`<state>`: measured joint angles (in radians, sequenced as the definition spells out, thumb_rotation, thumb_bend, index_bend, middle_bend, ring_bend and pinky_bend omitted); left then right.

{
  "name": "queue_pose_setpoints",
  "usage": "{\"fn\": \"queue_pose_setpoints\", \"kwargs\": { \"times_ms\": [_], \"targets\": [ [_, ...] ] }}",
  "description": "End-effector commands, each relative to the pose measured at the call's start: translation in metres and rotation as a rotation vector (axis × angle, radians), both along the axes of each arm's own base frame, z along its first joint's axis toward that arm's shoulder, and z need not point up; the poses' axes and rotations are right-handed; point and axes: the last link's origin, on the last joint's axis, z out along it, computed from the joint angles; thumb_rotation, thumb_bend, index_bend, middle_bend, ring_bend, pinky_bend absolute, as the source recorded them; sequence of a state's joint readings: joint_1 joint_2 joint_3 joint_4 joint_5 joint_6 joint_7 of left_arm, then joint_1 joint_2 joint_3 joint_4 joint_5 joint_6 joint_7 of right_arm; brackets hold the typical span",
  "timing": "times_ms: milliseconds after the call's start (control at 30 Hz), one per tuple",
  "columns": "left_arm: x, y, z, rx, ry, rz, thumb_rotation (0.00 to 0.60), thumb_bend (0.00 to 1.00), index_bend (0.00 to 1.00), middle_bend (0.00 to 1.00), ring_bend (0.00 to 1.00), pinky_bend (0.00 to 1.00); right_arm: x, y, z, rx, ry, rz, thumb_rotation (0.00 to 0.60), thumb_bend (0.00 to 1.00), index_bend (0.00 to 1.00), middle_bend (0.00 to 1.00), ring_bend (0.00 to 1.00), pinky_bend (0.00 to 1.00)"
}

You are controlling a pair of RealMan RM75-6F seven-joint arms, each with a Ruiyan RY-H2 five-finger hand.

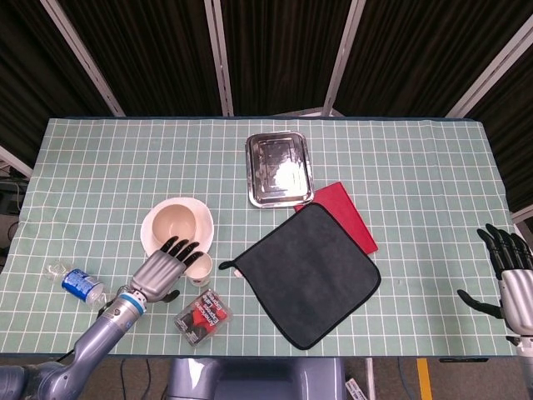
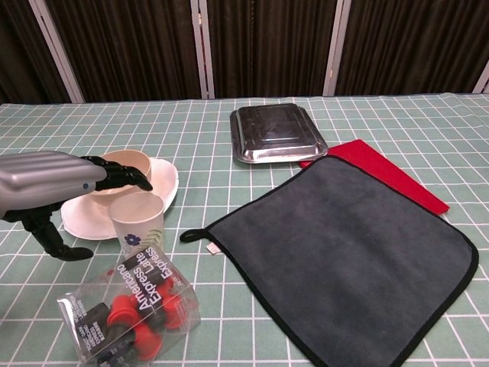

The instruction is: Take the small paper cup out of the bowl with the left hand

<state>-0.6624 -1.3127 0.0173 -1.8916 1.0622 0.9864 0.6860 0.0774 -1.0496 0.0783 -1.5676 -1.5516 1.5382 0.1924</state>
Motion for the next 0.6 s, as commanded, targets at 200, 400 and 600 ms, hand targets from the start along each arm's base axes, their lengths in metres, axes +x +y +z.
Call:
{"fn": "queue_pose_setpoints", "kwargs": {
  "times_ms": [200, 400, 600],
  "targets": [
    [-0.017, -0.020, 0.042, 0.161, -0.124, 0.023, 0.600, 0.26, 0.02, 0.00, 0.00, 0.00, 0.000, 0.000, -0.002, 0.003, 0.009, -0.003, 0.600, 0.03, 0.04, 0.00, 0.00, 0.00],
    [-0.046, -0.040, 0.074, 0.326, -0.197, 0.046, 0.600, 0.26, 0.02, 0.00, 0.00, 0.00, 0.001, 0.000, -0.005, 0.010, 0.024, -0.001, 0.600, 0.03, 0.04, 0.00, 0.00, 0.00],
    [-0.089, -0.066, 0.108, 0.574, -0.199, 0.112, 0.600, 0.23, 0.00, 0.00, 0.00, 0.00, 0.000, -0.001, -0.011, 0.028, 0.048, -0.006, 0.600, 0.03, 0.04, 0.00, 0.00, 0.00]
  ]
}}
